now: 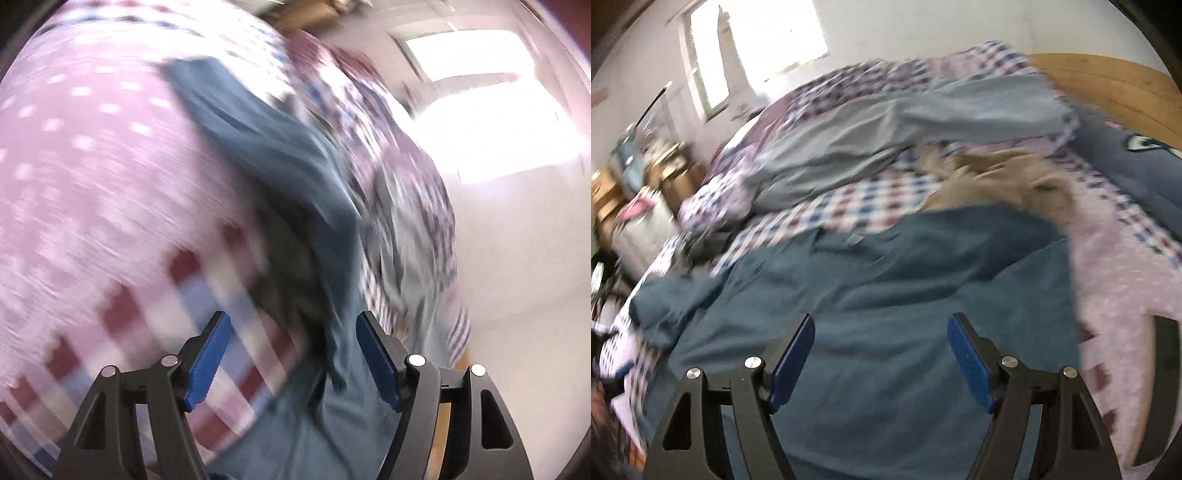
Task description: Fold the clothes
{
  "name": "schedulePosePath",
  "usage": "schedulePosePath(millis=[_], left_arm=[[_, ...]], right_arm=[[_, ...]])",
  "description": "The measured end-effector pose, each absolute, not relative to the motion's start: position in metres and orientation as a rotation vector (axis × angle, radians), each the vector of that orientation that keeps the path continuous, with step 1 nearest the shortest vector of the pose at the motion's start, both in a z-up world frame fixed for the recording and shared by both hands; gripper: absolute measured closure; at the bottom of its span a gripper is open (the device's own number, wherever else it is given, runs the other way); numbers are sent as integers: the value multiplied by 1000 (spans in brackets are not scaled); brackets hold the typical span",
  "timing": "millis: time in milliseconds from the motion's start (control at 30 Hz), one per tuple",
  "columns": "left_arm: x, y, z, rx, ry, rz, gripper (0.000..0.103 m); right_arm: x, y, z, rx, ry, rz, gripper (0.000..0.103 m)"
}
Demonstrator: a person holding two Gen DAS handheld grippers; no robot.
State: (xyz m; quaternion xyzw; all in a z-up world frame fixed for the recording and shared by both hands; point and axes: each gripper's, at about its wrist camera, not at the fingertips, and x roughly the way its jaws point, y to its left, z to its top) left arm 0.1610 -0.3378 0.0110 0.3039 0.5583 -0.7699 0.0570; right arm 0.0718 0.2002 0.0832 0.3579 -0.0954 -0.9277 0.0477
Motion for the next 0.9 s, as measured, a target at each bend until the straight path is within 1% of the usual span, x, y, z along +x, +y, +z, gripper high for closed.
schedulePosePath(millis=[67, 167, 233, 333, 433, 533, 633, 667, 700, 900], left_arm=[[173, -366, 5, 835, 1779, -2234, 28], [182, -394, 4, 720, 1843, -2177, 27], [177, -409, 8, 684, 1805, -2180, 27], [167, -434, 10, 653, 1766, -2185, 27], [149, -458, 10, 686, 1718, -2172, 27], [130, -470, 9, 778, 1642, -2150, 27], [111, -474, 4, 855, 1597, -2142, 27], [106, -476, 4, 868, 1583, -2142, 25], [102, -476, 3, 870, 1577, -2150, 19], [82, -487, 2, 833, 1558, -2198, 19]], right_arm=[[67, 187, 84, 1060, -294, -2782, 25], [65, 180, 88, 980, -340, -2719, 25], [65, 180, 88, 941, -376, -2700, 25], [60, 186, 83, 957, -425, -2709, 25], [52, 199, 77, 984, -509, -2705, 25], [48, 209, 74, 993, -562, -2717, 25], [47, 213, 74, 989, -585, -2721, 25], [46, 213, 74, 986, -588, -2717, 25], [46, 213, 74, 984, -591, -2714, 25], [44, 209, 73, 997, -581, -2689, 25]])
